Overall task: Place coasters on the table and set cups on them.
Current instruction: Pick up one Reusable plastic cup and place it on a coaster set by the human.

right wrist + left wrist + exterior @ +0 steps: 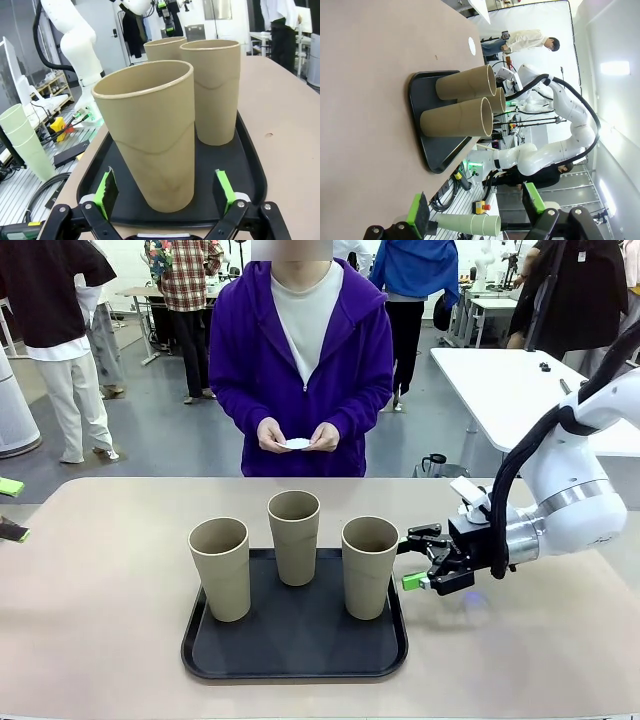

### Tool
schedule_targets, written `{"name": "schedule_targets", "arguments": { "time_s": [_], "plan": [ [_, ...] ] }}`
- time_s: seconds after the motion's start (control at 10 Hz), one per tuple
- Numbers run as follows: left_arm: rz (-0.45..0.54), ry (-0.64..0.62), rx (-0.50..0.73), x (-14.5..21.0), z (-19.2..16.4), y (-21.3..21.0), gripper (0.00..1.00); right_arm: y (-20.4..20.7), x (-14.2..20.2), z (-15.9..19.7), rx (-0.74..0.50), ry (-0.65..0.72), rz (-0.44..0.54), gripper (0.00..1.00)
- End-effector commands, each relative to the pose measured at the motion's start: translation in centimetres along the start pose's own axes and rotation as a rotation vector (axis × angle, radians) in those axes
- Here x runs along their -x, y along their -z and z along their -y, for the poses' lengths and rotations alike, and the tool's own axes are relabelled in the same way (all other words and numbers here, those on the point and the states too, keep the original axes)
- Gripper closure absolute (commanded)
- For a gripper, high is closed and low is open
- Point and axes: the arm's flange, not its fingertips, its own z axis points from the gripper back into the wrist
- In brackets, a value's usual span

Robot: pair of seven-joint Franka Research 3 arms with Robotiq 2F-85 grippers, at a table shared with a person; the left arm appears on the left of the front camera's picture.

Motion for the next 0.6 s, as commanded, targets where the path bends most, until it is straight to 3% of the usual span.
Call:
{"name": "schedule_targets", "arguments": {
  "time_s": [0.0, 0.5],
  "plan": [
    [0.010, 0.003, 0.012, 0.0, 0.1, 0.0, 0.00, 1.5, 0.4, 0.8, 0.015, -0.027, 0.009, 0.00],
    [0.010, 0.003, 0.012, 0.0, 0.1, 0.0, 0.00, 3.5, 0.9, 1.2, -0.033, -0.036, -0.008, 0.00]
  ]
}}
